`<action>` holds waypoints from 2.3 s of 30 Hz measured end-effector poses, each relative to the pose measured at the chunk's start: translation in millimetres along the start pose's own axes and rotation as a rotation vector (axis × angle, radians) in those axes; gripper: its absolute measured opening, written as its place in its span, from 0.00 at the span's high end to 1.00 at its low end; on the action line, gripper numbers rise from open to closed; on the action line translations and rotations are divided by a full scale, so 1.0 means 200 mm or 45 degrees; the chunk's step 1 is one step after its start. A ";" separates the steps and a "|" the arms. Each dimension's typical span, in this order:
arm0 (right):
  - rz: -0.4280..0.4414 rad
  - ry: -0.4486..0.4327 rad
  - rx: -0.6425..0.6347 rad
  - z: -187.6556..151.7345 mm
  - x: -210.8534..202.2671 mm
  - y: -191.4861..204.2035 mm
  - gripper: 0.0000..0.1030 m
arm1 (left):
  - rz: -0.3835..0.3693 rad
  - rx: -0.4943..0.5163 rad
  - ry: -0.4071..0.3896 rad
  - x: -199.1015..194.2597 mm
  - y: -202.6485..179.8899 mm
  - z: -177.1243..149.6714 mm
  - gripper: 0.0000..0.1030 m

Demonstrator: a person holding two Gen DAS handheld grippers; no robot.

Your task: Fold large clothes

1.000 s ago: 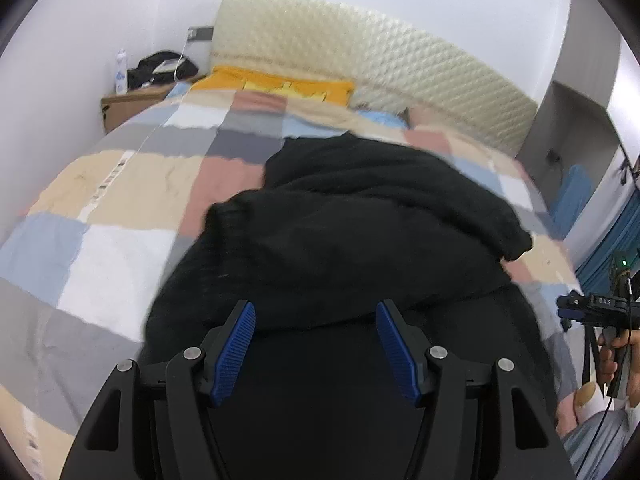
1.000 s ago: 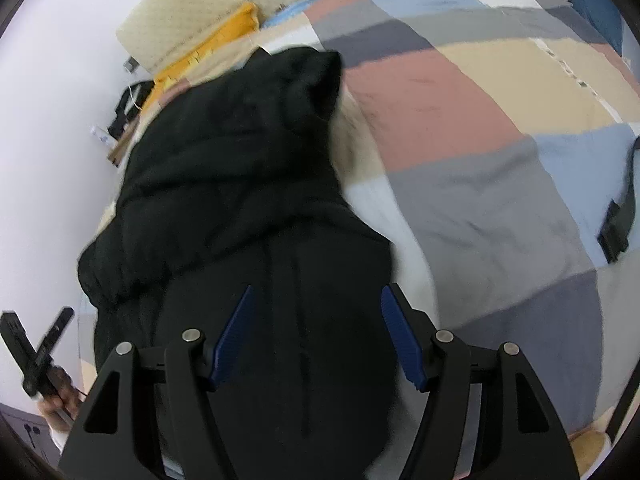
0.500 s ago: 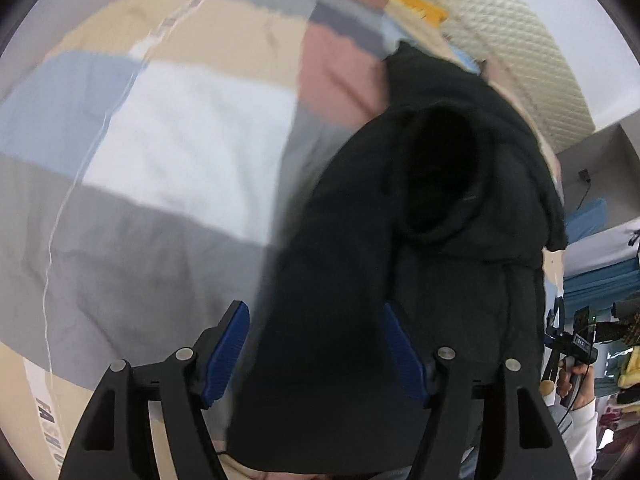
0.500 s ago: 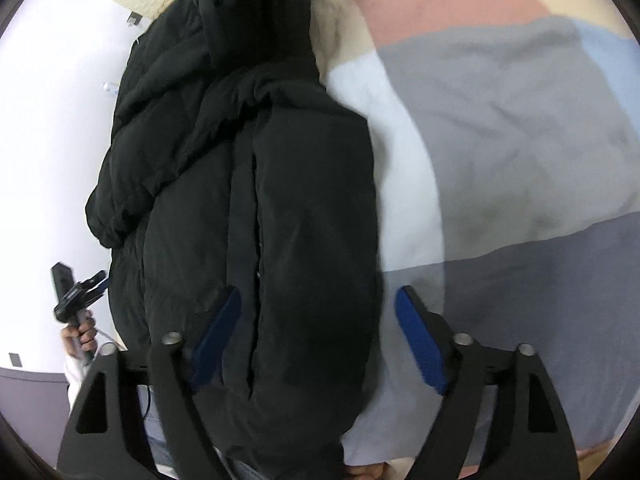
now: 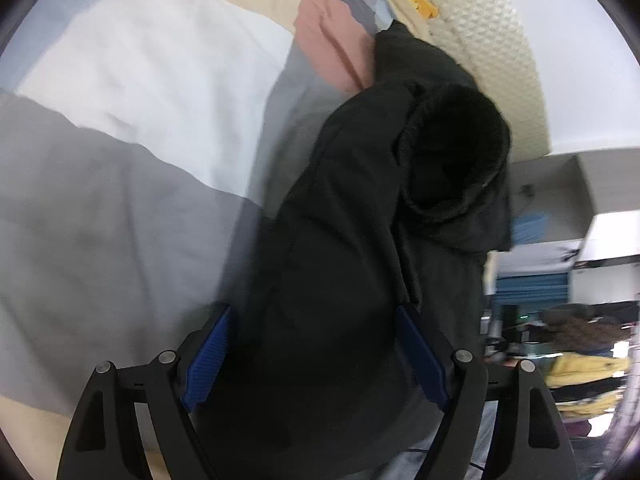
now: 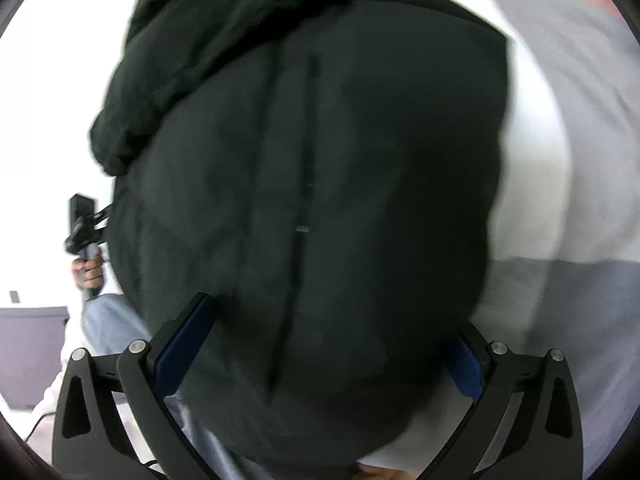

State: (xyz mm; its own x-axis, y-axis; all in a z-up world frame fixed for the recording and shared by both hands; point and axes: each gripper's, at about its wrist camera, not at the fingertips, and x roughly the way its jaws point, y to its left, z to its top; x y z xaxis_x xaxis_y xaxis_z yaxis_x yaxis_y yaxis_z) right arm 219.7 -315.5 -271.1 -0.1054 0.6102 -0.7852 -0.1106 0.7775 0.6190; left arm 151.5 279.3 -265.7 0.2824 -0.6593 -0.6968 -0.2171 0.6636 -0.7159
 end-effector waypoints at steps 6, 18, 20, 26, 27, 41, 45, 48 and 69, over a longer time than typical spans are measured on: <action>0.011 0.148 -0.075 -0.06 0.08 0.02 0.00 | 0.042 0.096 0.137 0.14 -0.07 -0.03 0.19; -0.040 0.346 -0.444 -0.16 0.16 0.43 0.12 | -0.043 0.269 0.168 0.19 -0.40 -0.10 0.19; -0.113 0.365 -0.475 -0.17 0.17 0.47 0.26 | 0.020 0.272 0.158 0.18 -0.44 -0.12 0.30; -0.156 0.133 -0.391 -0.16 -0.03 0.47 0.83 | 0.069 0.168 0.085 0.03 -0.41 -0.12 0.84; -0.125 0.051 -0.392 -0.17 -0.11 0.51 0.84 | 0.068 0.160 0.051 -0.01 -0.42 -0.13 0.86; 0.067 -0.573 -0.212 -0.47 -0.75 0.63 0.88 | -0.146 0.169 -0.275 -0.72 -0.65 -0.45 0.95; 0.142 -0.652 -0.180 -0.65 -0.86 0.64 0.87 | -0.170 0.207 -0.312 -0.83 -0.78 -0.63 0.95; 0.191 -0.688 -0.159 -0.78 -0.89 0.69 0.87 | -0.187 0.225 -0.332 -0.93 -0.85 -0.76 0.95; 0.361 -0.868 0.141 -0.82 -1.07 0.61 0.84 | -0.114 0.214 -0.428 -1.07 -1.01 -0.70 0.93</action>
State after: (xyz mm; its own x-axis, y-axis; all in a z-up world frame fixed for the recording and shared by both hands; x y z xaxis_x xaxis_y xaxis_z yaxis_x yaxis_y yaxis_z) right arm 67.0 -375.2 -24.8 0.5250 0.7207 -0.4528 -0.0664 0.5651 0.8224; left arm 3.9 236.9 21.2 0.5901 -0.5830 -0.5585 -0.0294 0.6758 -0.7365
